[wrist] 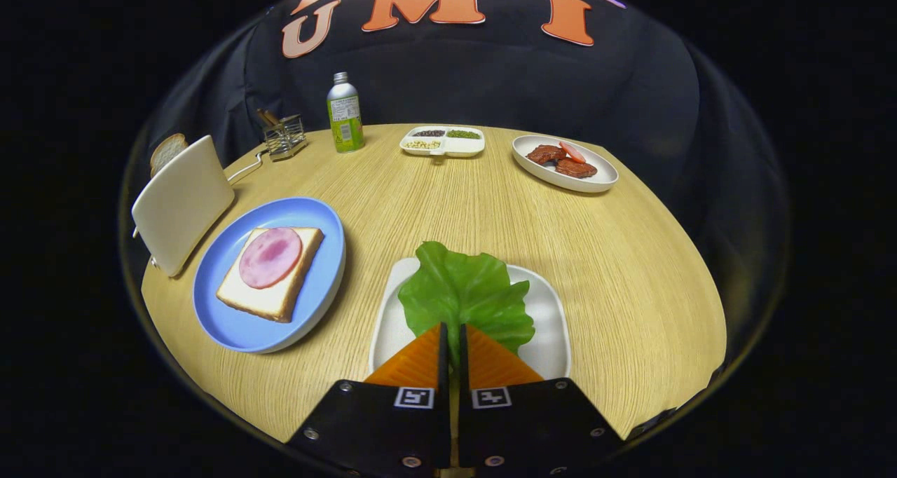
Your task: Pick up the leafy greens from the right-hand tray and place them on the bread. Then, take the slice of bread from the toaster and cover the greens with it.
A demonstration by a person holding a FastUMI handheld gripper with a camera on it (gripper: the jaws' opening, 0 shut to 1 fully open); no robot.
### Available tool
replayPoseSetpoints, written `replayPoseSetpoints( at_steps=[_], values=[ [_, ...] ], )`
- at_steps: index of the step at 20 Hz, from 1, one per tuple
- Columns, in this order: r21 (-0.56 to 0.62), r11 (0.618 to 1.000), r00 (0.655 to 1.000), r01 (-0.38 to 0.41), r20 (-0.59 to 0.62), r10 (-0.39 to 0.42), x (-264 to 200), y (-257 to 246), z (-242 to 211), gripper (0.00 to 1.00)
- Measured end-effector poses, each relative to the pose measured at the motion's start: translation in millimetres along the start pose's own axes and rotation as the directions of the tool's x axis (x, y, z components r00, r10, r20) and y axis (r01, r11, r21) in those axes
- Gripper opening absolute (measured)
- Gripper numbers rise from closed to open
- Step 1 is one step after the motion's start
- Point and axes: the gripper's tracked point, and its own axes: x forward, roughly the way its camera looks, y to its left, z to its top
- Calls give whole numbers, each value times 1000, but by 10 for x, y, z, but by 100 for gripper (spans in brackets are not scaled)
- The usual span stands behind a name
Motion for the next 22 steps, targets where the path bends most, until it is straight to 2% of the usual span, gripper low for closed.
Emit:
replayPoseSetpoints(
  at_steps=[7, 12, 22],
  values=[
    [-21, 999, 998, 33, 49, -32, -240, -71, 222, 3],
    [2, 1000, 995, 26, 95, -27, -449, -31, 442, 3],
    [-8, 1000, 990, -7, 142, 8, -608, 423, 744, 3]
  ],
)
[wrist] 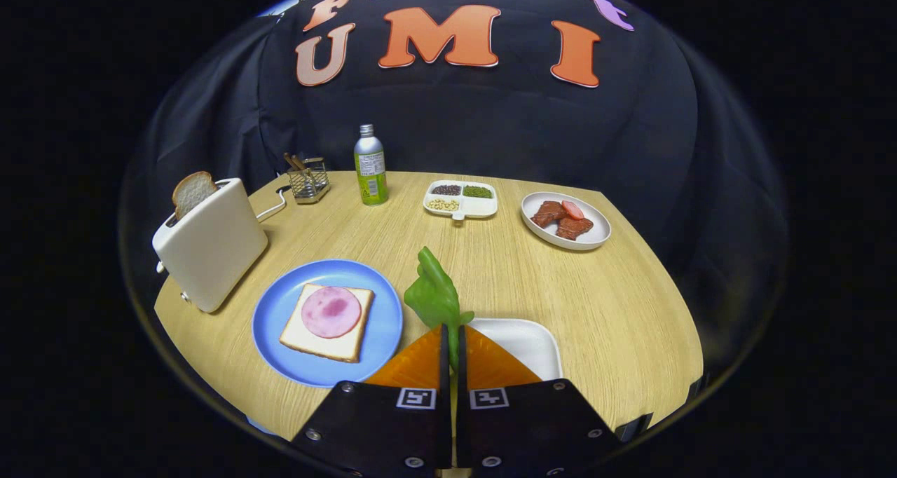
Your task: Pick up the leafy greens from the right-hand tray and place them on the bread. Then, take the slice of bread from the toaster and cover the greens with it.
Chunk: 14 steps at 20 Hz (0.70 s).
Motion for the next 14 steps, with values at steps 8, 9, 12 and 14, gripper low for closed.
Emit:
replayPoseSetpoints(
  at_steps=[8, 9, 12, 14],
  values=[
    [-24, 998, 998, -65, -18, 64, 146, 649, 47, 3],
    [-24, 997, 997, -73, -22, 72, 167, 726, 41, 3],
    [-13, 996, 995, -88, -46, 87, 248, 887, 8, 3],
    [-1, 995, 994, -98, -57, 98, 286, 975, -9, 3]
  ],
)
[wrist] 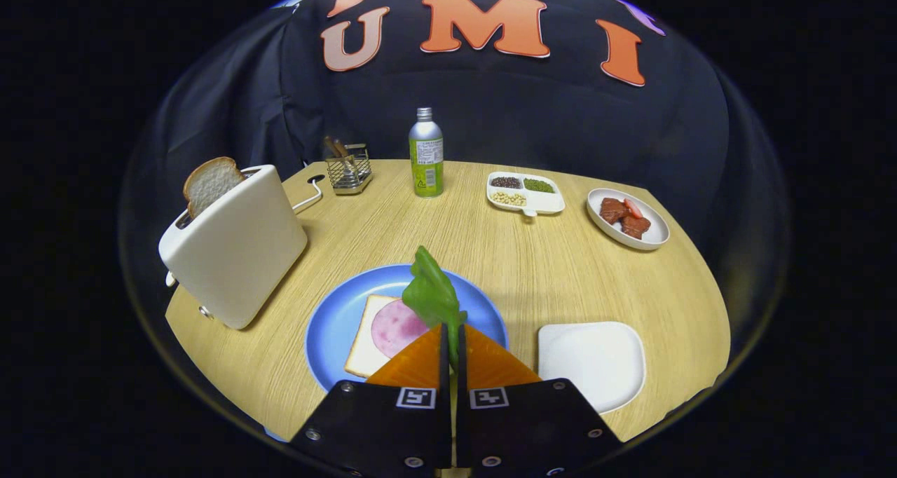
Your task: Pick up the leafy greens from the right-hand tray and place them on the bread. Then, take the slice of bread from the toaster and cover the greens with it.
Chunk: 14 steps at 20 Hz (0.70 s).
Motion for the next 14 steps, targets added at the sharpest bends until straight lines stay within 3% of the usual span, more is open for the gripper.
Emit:
replayPoseSetpoints(
  at_steps=[2, 10, 11, 14],
  values=[
    [4, 1000, 1000, -6, 6, 6, 56, 65, 24, 4],
    [-22, 999, 998, -30, -58, 29, 204, 359, -181, 25],
    [-25, 999, 998, -31, -63, 30, 210, 371, -187, 38],
    [-18, 999, 998, -30, -60, 29, 191, 404, -162, 60]
  ],
)
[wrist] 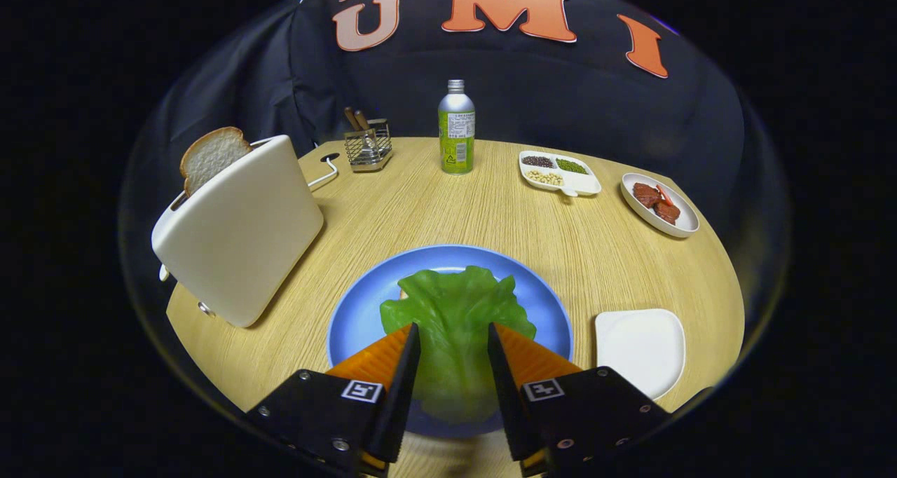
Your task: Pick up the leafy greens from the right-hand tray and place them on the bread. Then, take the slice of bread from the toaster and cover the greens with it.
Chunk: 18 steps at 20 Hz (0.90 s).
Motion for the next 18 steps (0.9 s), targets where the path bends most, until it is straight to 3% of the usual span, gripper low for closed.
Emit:
replayPoseSetpoints(
  at_steps=[2, 3, 5, 12, 18],
  values=[
    [17, 1000, 1000, 5, 12, -5, -13, 5, 68, 71],
    [29, 1000, 1000, 3, 12, -4, -54, 11, 99, 85],
    [46, 999, 999, 7, 41, -9, -136, 42, 265, 99],
    [51, 998, 980, 35, 193, -44, -511, 299, 1175, 98],
    [36, 999, 950, -23, 312, 11, -752, 937, 1896, 98]
  ],
)
